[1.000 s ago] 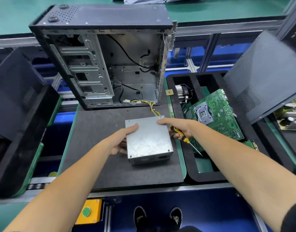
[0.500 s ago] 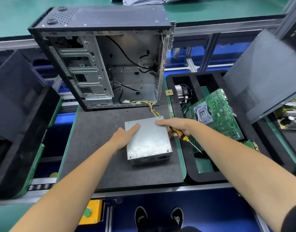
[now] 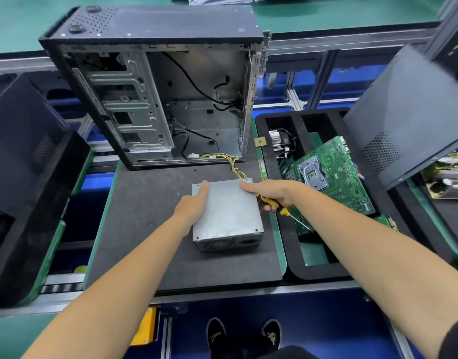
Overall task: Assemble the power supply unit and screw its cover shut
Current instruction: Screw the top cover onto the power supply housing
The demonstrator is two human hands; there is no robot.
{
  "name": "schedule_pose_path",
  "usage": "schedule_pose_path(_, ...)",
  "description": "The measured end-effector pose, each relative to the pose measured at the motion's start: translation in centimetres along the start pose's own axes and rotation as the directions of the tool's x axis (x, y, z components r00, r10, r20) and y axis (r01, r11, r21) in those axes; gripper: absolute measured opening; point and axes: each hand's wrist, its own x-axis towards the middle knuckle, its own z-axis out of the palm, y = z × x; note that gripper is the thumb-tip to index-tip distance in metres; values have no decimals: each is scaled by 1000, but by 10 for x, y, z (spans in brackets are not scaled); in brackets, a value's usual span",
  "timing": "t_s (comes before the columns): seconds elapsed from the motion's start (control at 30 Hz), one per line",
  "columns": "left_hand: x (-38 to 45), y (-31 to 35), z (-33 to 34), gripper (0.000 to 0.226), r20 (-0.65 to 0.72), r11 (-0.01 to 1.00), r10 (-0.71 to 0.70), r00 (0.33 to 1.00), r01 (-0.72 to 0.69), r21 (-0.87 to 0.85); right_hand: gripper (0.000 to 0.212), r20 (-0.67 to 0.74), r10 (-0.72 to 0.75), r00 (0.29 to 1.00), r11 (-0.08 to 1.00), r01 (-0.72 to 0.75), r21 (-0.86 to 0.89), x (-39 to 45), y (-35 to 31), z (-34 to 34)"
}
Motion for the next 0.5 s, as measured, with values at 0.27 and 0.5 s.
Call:
schedule_pose_path(0.27, 2, -10, 15, 88, -244, 972, 96, 965, -37, 233, 69, -124, -68, 990, 973, 39, -227, 3, 10, 8)
schedule_pose_path(0.5, 6, -9, 17, 87, -289, 965, 125, 949, -48, 258, 40, 43, 28, 999, 995, -23, -97, 9, 11, -4)
